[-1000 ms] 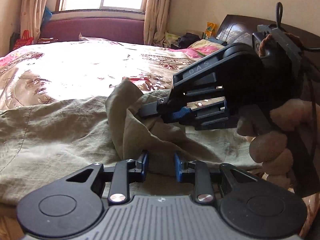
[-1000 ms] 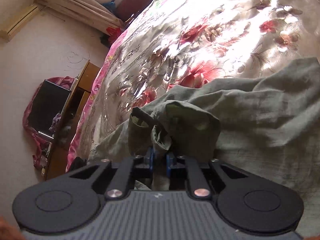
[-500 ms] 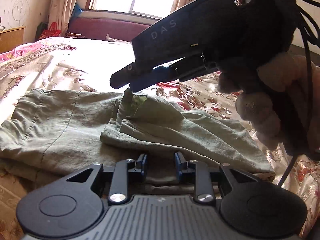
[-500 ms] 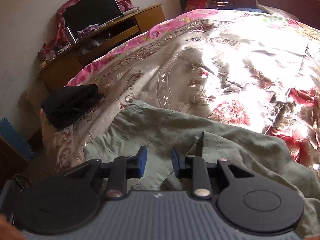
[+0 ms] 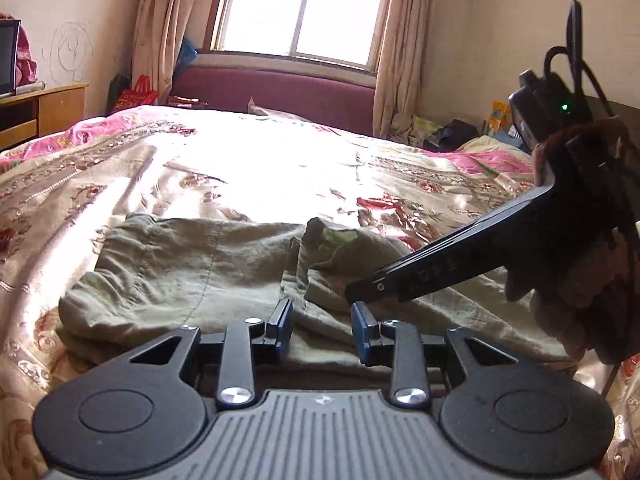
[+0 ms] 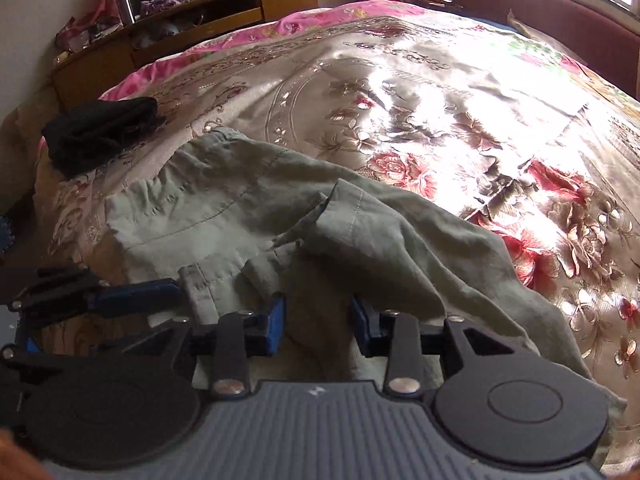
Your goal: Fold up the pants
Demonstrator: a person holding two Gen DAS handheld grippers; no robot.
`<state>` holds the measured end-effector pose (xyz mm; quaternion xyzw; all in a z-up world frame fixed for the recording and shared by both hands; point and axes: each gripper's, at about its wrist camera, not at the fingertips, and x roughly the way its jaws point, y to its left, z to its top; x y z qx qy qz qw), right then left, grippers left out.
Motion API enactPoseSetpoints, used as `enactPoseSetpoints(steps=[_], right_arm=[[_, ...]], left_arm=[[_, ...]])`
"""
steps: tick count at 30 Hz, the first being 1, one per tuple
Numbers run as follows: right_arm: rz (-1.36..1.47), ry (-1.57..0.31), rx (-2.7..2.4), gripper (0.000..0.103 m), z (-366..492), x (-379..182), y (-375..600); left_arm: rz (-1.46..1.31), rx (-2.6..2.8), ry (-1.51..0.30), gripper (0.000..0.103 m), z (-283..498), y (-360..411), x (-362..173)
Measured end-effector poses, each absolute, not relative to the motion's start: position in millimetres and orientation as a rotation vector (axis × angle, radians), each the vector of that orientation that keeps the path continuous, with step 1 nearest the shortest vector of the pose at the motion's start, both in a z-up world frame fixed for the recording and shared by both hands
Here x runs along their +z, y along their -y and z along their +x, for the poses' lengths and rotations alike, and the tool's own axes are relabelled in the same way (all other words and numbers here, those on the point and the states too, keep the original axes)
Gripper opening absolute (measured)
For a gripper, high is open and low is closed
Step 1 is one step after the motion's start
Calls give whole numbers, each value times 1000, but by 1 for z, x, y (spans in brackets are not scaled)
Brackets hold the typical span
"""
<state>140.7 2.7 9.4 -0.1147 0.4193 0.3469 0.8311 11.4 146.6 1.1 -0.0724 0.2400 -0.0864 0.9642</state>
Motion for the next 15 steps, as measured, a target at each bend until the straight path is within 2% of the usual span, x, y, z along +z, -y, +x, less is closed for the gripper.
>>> enactPoseSetpoints(steps=[2, 4, 9, 15], right_arm=[[-176, -887, 739, 37, 152, 11, -7], [-136, -917, 732, 42, 166, 11, -15], [-217, -924, 647, 41, 190, 8, -39], [-115, -872, 758, 42, 175, 34, -13]], left_arm=[[-135, -178, -470, 48, 17, -147, 4], [-131, -188, -472, 48, 27, -145, 2], [-103, -207, -473, 48, 39, -139, 1], [-61, -227, -561, 49, 41, -132, -17]])
